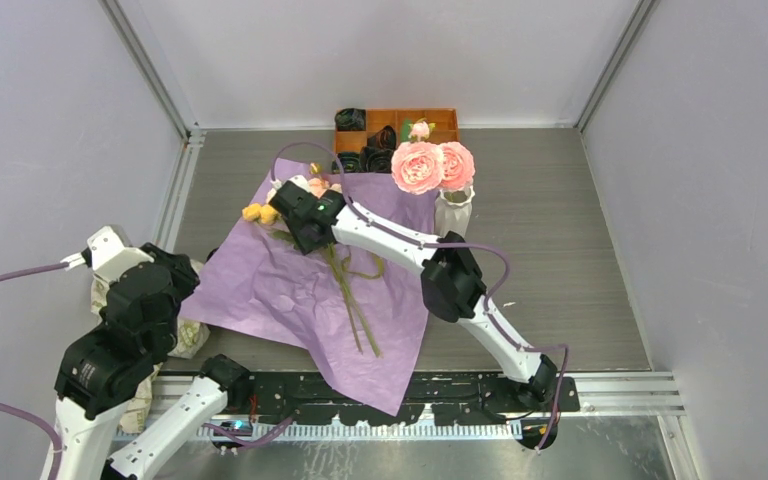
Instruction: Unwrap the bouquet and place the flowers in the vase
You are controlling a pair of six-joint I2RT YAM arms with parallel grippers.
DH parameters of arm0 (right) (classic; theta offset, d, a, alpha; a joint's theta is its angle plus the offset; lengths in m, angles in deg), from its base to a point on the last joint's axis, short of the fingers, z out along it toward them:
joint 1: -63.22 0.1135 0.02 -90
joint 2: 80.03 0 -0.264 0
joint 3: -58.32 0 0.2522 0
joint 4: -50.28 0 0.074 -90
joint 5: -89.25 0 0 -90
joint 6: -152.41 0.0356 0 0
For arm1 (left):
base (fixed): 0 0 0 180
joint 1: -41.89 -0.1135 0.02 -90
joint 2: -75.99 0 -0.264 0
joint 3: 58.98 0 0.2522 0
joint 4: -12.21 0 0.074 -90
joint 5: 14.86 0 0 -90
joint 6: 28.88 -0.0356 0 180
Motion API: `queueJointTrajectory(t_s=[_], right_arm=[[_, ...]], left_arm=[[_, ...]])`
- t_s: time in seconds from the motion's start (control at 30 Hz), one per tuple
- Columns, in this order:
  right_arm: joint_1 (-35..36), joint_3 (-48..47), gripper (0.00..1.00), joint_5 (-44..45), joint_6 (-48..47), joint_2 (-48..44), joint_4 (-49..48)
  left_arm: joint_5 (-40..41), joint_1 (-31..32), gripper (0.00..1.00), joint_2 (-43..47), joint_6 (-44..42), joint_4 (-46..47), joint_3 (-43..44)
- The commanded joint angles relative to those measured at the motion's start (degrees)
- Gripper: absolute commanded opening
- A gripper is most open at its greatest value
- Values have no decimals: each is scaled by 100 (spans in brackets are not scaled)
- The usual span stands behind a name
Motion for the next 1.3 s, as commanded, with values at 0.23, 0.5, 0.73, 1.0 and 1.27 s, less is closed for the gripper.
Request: queueJointTrajectory(t_s=[0.23, 0.5, 0.73, 1.0, 1.27], right_arm=[[-159, -377, 39, -246, -20, 423, 50], [-184, -468, 14, -137, -90, 398, 37], [-113, 75, 1, 35, -64, -384, -185], [146, 956, 1, 201, -90, -1929, -563], [487, 1360, 1, 419, -156, -3223, -682]], left_arm=[[-44, -17, 30, -162, -169, 469, -137], [-72, -17, 30, -146, -178, 482, -116], [-72, -21, 30, -71, -195, 418, -68], [-53, -17, 30, 37, -169, 312, -6], [-71, -17, 30, 67, -126, 265, 20]])
